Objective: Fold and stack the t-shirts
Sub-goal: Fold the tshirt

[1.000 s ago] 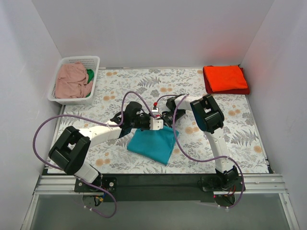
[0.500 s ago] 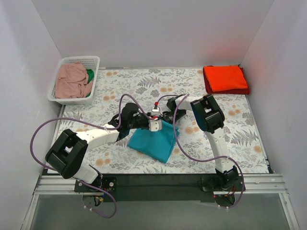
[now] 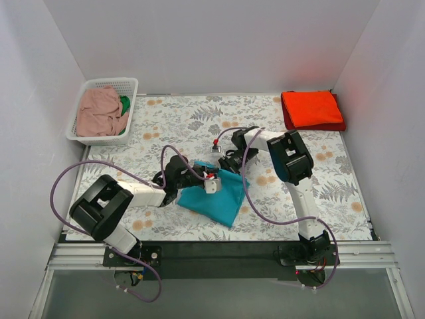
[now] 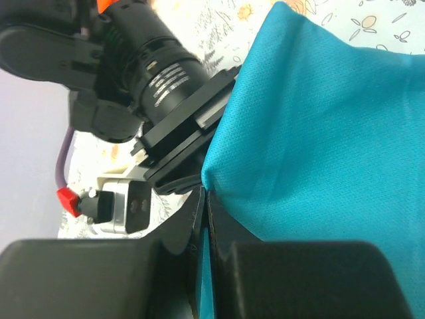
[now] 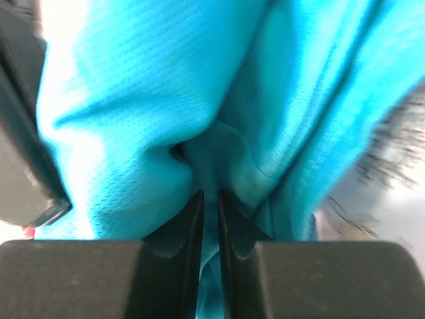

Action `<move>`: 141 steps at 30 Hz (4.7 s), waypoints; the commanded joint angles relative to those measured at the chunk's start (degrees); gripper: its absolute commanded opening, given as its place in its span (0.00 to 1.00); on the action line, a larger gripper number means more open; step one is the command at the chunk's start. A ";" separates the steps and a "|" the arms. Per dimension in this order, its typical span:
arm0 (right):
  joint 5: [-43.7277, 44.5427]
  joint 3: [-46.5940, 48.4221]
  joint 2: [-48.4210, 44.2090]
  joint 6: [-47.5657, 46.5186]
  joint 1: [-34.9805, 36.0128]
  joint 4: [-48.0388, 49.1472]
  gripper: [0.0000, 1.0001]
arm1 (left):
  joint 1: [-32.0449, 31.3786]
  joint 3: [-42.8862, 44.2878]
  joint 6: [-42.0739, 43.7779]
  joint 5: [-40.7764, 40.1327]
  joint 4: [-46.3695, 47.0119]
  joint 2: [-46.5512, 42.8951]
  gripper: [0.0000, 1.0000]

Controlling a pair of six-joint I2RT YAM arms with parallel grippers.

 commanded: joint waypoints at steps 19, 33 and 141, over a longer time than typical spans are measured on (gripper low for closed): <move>19.43 16.63 -7.64 4.34 -6.67 -0.97 0.49 | -1.88 0.42 7.20 3.00 11.28 6.97 0.00; 8.62 -5.94 -19.07 3.91 -13.72 -0.63 0.77 | 13.04 24.33 -38.66 14.30 -36.41 -2.51 0.66; 37.53 3.78 -11.17 1.62 -11.79 -0.27 0.01 | 23.60 38.59 -58.09 25.94 -45.70 24.57 0.00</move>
